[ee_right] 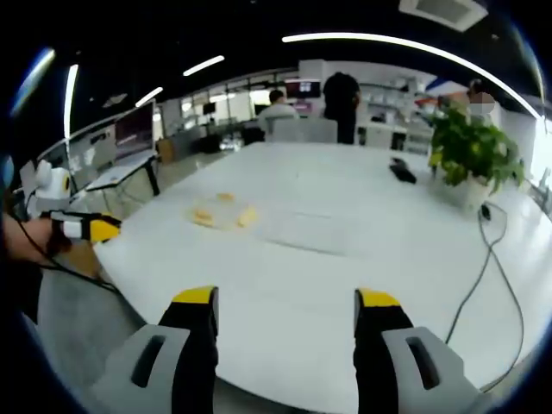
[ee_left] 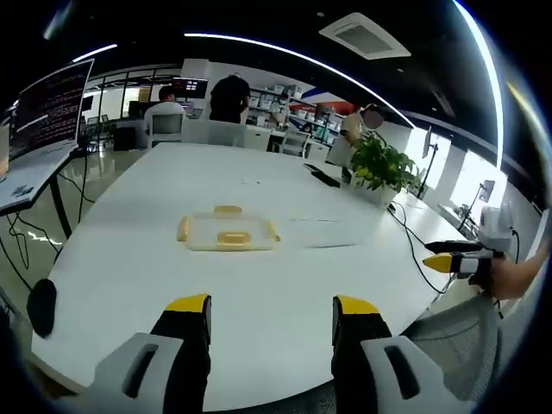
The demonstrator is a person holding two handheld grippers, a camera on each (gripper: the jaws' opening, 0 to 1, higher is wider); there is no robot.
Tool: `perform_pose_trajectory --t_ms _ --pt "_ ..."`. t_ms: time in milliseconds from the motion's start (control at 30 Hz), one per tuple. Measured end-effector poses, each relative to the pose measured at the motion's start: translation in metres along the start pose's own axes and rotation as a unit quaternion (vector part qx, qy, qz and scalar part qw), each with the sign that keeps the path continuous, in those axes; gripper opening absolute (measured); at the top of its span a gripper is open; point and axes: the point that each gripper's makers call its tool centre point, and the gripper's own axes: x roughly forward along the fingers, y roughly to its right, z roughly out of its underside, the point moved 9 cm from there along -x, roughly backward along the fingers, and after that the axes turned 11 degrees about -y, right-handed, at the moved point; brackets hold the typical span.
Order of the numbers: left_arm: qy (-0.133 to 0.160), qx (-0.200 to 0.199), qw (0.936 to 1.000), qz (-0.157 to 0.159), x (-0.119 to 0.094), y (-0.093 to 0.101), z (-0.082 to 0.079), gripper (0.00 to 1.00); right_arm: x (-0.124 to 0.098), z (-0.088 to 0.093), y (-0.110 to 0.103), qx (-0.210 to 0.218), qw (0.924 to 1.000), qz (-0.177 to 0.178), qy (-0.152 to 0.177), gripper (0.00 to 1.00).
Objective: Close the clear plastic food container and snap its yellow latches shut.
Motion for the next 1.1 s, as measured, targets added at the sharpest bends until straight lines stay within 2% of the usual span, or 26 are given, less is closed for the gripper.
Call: perform_pose_trajectory --t_ms 1100 --pt "0.000 0.000 1.0000 -0.001 -0.0003 0.0000 -0.0002 0.51 -0.0004 -0.0001 0.0000 -0.003 1.0000 0.002 -0.001 0.59"
